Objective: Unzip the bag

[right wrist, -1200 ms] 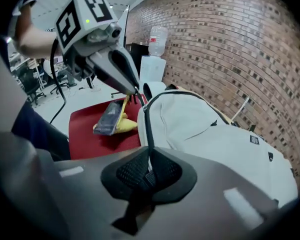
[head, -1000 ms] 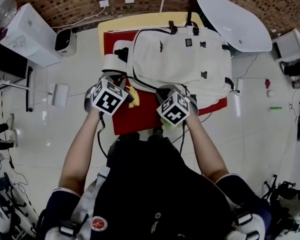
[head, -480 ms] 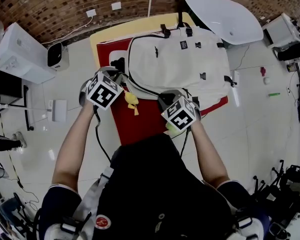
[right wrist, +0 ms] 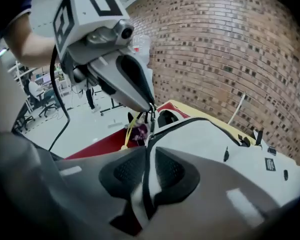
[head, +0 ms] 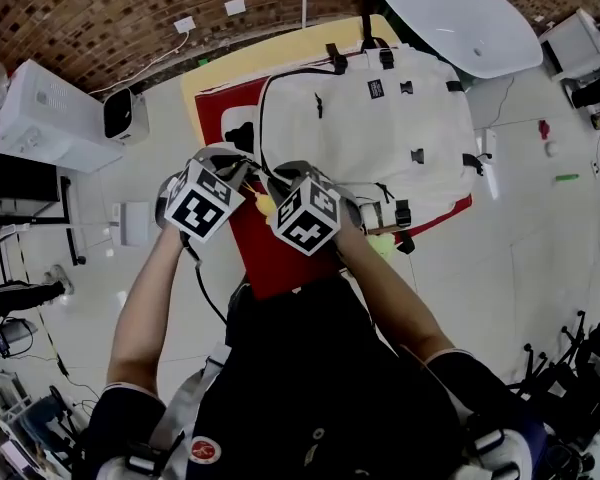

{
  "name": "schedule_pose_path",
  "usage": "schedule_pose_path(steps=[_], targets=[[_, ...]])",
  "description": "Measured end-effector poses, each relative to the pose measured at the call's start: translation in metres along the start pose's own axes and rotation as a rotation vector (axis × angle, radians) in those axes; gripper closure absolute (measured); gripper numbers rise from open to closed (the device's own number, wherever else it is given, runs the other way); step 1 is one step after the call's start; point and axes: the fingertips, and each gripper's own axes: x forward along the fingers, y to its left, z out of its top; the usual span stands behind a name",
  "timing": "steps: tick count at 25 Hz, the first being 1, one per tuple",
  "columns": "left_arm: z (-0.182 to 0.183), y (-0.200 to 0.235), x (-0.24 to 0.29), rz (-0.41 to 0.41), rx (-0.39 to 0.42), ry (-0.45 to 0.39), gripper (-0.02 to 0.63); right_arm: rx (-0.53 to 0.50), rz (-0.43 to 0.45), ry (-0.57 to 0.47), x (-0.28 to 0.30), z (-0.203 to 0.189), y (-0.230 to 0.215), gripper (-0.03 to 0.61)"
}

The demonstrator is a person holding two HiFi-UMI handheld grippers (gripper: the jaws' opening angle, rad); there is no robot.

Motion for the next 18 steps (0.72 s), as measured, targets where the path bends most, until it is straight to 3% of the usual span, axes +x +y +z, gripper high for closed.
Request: schedule_pose_path(steps=[4, 9, 18], targets=[[-0.002, 0.014, 0.01, -0.047, 0.034, -0.008, 0.583, -0.025, -0.003, 0.042, -0.004, 0.002, 0.002, 0.532], [0.011, 0.043, 0.026, -0.077, 0.079, -0.026, 0.583, 0.045, -0.008, 0.039, -0.019, -0.002, 0.001, 0.54], [0.056, 0.113, 0.066, -0.05, 0.17, -0.065, 0.583, 0.174, 0.0, 0.015, -0.034, -0.012, 0.006, 0.544]])
